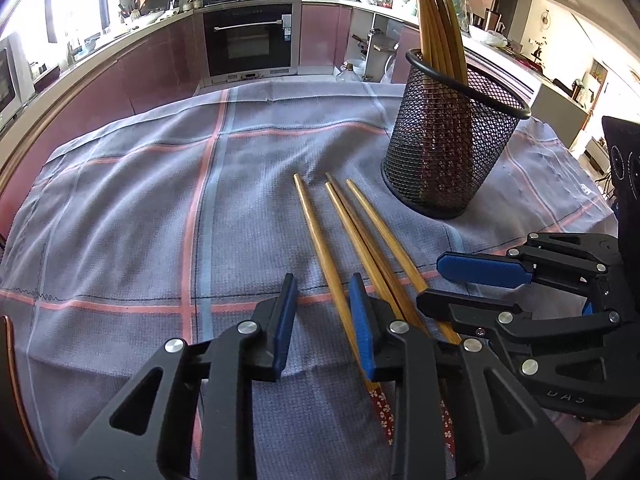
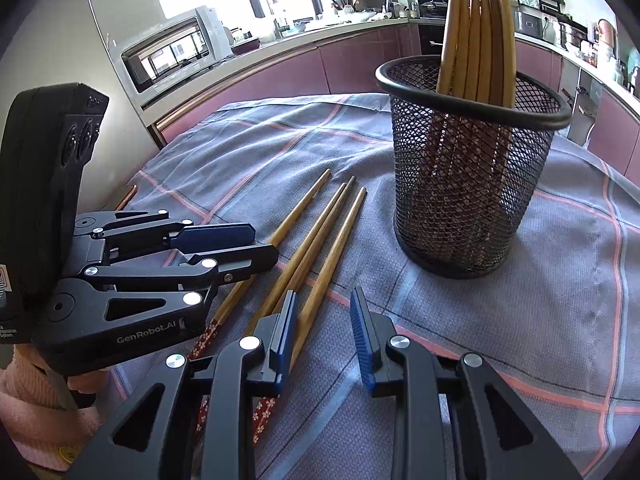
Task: Organize utensils
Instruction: 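Grasp one chopstick with the left gripper while the right gripper grasps another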
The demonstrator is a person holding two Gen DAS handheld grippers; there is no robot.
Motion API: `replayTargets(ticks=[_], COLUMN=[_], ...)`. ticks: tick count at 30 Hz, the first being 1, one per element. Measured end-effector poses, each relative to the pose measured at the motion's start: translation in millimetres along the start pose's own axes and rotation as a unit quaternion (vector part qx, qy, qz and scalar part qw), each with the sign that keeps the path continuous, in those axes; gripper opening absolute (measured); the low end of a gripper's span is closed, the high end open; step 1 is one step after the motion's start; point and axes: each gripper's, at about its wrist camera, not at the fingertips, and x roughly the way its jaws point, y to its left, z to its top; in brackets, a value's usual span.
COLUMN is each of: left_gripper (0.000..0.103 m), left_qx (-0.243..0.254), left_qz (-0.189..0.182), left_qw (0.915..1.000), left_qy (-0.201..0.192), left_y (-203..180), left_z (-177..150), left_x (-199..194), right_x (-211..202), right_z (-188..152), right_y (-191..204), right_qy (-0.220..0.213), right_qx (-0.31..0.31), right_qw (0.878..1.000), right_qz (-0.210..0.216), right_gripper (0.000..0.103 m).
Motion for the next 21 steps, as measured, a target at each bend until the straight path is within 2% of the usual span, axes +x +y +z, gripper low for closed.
replayTargets(ticks=[8,13,19,21], left_gripper=[0.027,0.022,0.021,0.018], left_qx=[0.003,-0.002,-0.002,-0.005], left_qz=[0.005,0.004,0.005,0.004], left_qw=[1.0000,1.0000,1.0000,1.0000], left_qy=[0.002,0.002,0.002,0.002], left_y=[-2,0,-1,-1], left_z=[7,9,9,9], left_x=[5,7,8,9], right_x=[9,12,15,14], right_z=[11,16,17,17], right_y=[-1,-1,-5,-7], right_qy=[-0.002,-0.001,-0.003,-0.003], right_qx=[0.007,0.010,0.024,0.030], right_qw=[1.000,1.000,1.000,0.999], right_qz=[-0.009,-0.013,-0.018,-0.015], right_gripper=[0.026,0.025,0.014,0.010])
